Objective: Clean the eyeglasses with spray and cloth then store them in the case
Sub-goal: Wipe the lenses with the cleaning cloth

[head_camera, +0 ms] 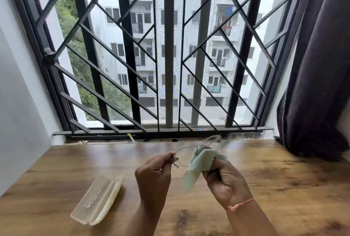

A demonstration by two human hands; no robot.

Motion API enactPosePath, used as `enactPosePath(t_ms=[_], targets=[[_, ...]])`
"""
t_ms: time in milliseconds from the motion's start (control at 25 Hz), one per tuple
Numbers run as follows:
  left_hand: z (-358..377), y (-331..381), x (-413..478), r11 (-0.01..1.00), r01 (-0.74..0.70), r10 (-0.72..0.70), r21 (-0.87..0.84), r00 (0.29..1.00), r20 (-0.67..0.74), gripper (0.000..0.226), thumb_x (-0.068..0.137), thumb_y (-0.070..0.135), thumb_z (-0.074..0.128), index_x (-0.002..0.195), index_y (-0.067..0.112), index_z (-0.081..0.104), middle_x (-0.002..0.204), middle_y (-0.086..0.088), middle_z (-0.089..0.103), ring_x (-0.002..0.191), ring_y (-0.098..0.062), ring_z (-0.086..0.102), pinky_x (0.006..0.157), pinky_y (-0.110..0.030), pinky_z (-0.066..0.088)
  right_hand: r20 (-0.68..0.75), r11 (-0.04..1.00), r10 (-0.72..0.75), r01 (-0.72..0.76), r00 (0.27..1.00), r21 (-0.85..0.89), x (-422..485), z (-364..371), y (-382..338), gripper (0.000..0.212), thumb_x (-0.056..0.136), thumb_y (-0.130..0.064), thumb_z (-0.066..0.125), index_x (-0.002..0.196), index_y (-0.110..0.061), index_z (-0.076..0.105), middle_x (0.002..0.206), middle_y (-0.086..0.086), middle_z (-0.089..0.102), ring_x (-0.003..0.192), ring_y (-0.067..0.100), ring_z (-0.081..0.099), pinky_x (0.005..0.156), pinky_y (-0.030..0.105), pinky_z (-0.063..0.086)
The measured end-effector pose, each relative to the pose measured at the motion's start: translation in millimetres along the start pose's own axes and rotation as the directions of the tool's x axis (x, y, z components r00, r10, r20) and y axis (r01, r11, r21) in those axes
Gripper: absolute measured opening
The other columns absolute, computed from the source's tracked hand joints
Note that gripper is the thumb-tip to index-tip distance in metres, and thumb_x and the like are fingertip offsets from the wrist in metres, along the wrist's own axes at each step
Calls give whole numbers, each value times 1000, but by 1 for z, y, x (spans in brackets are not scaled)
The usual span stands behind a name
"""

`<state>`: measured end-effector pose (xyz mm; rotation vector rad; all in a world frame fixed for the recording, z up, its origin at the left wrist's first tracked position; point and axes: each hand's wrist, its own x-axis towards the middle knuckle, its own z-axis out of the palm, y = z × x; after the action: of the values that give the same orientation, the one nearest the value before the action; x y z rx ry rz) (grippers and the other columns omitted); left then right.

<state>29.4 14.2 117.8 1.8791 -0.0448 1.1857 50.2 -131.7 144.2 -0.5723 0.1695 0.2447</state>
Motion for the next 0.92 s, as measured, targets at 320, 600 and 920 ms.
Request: enactPosePath(t_ms=[320, 600, 920], targets=[[4, -8, -5, 999, -52, 53, -10, 997, 60, 18, 56, -1, 78, 71, 9, 76, 71, 10, 69, 76, 13, 57, 67, 5, 39, 21, 996, -37, 38, 999, -75, -3, 0, -10, 33, 57, 18, 47, 74, 2, 69, 67, 16, 69, 55, 27, 67, 49, 28, 56], [7, -12, -8, 996, -60, 64, -64, 996, 68, 16, 58, 3, 73, 72, 10, 76, 74, 15, 65, 73, 11, 60, 68, 1, 44, -24, 998, -62, 62, 998, -7, -1, -1, -18, 34, 56, 15, 48, 84, 2, 60, 67, 16, 68, 53, 24, 67, 53, 36, 59], [4, -11, -7, 998, -11, 15, -65, 998, 55, 16, 60, 4, 73, 74, 12, 76, 74, 14, 67, 72, 4, 64, 66, -4, 47, -169, 998, -55, 58, 984, 11, 0, -3, -24, 9, 71, 12, 52, 72, 3, 54, 51, 16, 62, 41, 22, 64, 40, 31, 55]])
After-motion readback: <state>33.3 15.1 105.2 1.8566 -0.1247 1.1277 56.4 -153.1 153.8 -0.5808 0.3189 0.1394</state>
